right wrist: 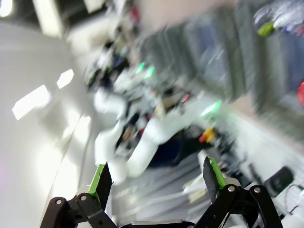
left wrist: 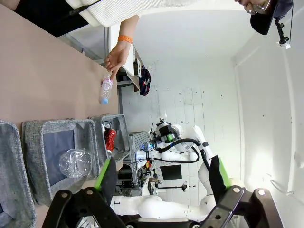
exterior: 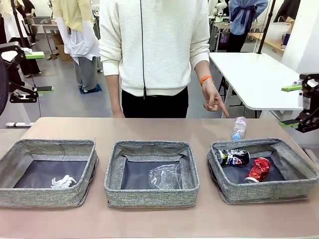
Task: Sort the waste into the appropriate baskets.
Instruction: Pick up the waste item pointed out by the person.
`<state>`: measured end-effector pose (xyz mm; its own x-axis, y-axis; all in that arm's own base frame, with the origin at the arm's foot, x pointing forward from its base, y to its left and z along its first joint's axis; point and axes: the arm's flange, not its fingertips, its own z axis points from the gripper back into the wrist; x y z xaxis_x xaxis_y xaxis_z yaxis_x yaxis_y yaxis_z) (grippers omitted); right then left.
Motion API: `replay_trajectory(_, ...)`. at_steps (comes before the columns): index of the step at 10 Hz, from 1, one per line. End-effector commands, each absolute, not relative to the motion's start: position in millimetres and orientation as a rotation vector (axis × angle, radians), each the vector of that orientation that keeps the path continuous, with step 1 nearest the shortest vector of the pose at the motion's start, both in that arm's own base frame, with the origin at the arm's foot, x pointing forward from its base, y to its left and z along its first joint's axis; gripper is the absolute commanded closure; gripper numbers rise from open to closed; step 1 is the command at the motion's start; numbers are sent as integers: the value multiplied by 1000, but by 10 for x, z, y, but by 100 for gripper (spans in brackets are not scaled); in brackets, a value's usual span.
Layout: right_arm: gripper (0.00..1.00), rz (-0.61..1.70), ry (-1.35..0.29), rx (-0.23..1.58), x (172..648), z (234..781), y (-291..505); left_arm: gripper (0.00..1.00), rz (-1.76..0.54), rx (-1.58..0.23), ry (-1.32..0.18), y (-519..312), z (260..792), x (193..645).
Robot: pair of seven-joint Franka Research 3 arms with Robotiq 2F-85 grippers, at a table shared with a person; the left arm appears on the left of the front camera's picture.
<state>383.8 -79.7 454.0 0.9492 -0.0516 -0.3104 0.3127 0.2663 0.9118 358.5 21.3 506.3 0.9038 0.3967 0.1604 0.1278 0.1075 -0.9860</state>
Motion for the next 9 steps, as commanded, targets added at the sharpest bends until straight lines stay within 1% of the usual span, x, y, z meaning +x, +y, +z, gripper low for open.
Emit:
replay_trajectory(1, 0, -594, -97, 660, 4241, 4463, -357, 0, 220, -1472, -442, 199, 5093, 3573)
replay_trajectory(3, 0, -623, -234, 145, 4628, 4200, 20, 0, 220, -1472, -442, 199, 5093, 3573)
replay_trajectory(4, 0, -622, -265, 110, 4718, 4213, -30, 0, 220, -1472, -442, 199, 5093, 3573)
replay_trajectory(5, 0, -633, -283, 129, 4681, 4300, -149, 0, 220, -1472, -442, 199, 5093, 3573)
replay_trajectory(6, 0, -486, -218, 357, 4419, 4536, -216, 0, 220, -1472, -442, 199, 5093, 3573)
replay_trajectory(7, 0, -445, -171, 640, 4087, 4818, -388, 0, 220, -1472, -442, 199, 5093, 3573)
replay_trajectory(8, 0, -414, -271, 490, 4711, 4362, -124, 0, 220, -1472, -442, 199, 5093, 3573)
replay_trajectory(9, 0, -435, -257, 495, 4528, 4485, -253, 0, 220, -1472, -442, 199, 5093, 3573)
